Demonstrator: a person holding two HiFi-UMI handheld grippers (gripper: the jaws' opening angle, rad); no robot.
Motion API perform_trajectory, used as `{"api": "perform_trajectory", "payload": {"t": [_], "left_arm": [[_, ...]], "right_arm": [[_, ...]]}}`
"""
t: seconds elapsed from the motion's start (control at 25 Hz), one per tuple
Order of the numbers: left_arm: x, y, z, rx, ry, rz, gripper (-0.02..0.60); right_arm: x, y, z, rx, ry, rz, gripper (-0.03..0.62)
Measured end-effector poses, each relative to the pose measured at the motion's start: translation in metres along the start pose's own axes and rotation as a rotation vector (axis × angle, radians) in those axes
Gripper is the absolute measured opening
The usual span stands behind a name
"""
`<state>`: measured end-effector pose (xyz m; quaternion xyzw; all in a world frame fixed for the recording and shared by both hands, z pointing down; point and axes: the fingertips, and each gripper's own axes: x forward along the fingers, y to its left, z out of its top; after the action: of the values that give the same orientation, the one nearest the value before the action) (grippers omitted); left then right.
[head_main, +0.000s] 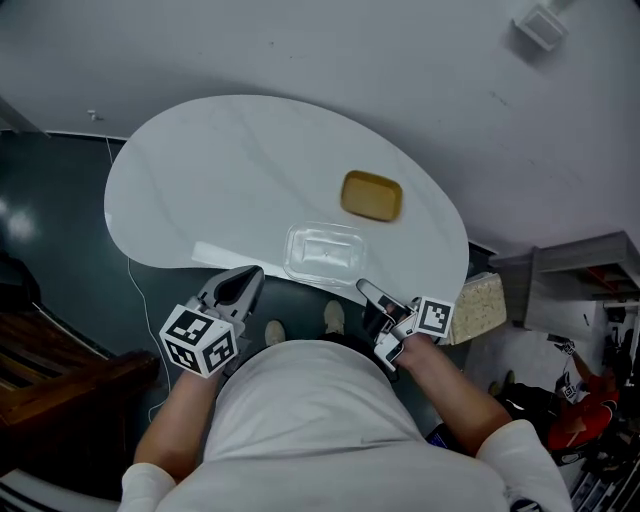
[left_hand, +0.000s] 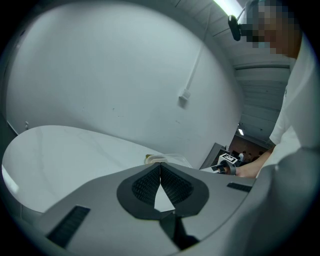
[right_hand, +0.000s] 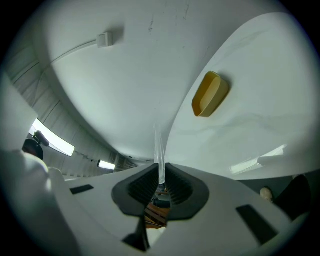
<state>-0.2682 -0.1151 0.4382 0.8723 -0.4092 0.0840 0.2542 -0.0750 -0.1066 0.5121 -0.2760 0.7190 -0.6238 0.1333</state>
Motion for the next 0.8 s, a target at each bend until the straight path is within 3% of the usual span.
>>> {"api": "perform_trajectory", "payload": {"t": [0.4, 0.8], "left_arm": [[-0.009, 0.013, -0.005, 0.047, 0.019, -0.073, 0.017], [-0.019, 0.017, -0.005, 0.054, 0.019, -0.103, 0.017]], "right_arm": [[-0.004, 0.013, -0.030, 0.003, -0.090, 0.003, 0.044], [-0.004, 0.022, -0.048, -0.021, -0.093, -0.005, 0.044]]}}
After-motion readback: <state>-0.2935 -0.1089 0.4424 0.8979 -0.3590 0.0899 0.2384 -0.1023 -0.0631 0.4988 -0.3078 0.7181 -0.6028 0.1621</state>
